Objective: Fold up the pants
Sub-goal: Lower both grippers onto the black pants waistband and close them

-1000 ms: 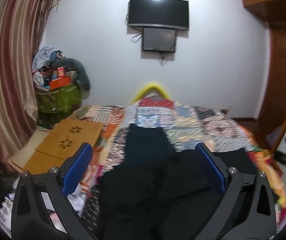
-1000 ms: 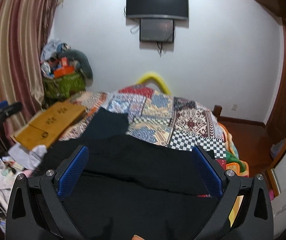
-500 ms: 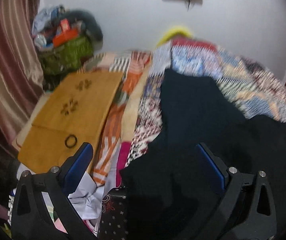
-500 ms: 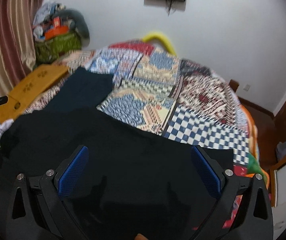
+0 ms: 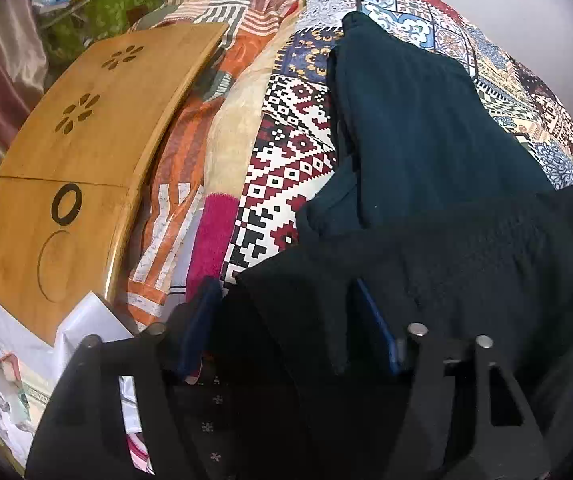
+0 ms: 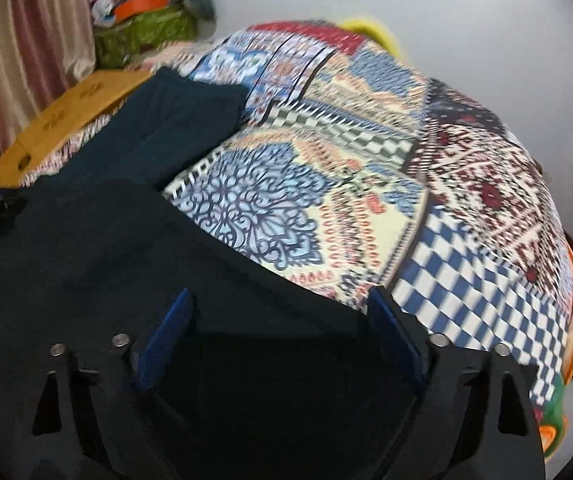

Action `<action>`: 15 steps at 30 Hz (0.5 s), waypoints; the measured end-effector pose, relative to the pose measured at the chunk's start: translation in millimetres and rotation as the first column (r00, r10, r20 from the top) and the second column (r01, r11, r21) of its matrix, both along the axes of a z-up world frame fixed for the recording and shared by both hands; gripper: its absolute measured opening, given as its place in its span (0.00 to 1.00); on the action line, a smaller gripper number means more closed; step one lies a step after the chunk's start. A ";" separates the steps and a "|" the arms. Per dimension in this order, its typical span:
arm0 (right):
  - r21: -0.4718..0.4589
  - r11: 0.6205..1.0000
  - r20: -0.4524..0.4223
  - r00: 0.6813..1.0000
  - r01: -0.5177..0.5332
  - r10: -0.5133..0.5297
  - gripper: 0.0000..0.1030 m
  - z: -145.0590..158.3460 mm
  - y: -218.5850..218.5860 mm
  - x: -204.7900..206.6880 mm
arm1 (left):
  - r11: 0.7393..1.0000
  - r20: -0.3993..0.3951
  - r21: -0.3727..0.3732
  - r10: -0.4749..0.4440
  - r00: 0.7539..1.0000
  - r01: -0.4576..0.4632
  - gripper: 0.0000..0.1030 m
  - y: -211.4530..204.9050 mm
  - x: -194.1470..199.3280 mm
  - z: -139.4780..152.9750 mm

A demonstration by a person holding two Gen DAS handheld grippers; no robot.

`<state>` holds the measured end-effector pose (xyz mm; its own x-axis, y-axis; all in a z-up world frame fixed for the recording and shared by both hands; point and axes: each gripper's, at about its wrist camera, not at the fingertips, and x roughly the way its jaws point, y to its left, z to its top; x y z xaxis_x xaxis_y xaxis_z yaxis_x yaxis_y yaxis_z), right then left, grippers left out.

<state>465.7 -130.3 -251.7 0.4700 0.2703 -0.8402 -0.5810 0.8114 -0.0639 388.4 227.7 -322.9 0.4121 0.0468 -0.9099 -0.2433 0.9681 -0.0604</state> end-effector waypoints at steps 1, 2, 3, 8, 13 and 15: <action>-0.018 1.000 -0.014 1.000 -0.012 0.012 0.72 -5.8 4.1 1.2 | 1.000 0.003 0.016 0.003 1.000 -0.003 0.51 -1.2 -2.5 2.1; -0.007 1.000 -0.017 1.000 -0.017 0.017 0.71 -9.3 5.2 2.2 | 0.999 0.005 0.035 0.005 1.000 -0.005 0.37 -1.3 -3.1 2.8; 0.016 1.000 -0.009 1.000 -0.015 0.015 0.67 -9.5 4.5 1.9 | 0.998 0.005 0.059 0.008 1.000 -0.008 0.30 -2.2 -3.0 4.2; 0.032 0.999 -0.030 0.999 -0.027 0.028 0.38 -7.9 11.6 -2.9 | 0.995 0.024 0.102 -0.005 1.000 0.002 0.19 -9.9 -10.0 15.8; 0.011 1.000 -0.019 0.999 -0.028 0.028 0.09 -5.6 21.6 -11.6 | 0.989 0.056 0.145 -0.025 0.998 0.016 0.09 -20.9 -17.7 33.9; -0.001 1.000 -0.003 1.000 -0.021 0.021 0.08 -3.6 22.9 -12.8 | 0.988 0.065 0.153 -0.028 0.997 0.018 0.09 -21.0 -21.3 40.4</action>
<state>453.0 -107.3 -255.3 0.4614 0.2792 -0.8421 -0.5978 0.7992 -0.0626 367.1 206.7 -282.5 0.4741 0.1720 -0.8635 -0.2209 0.9726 0.0724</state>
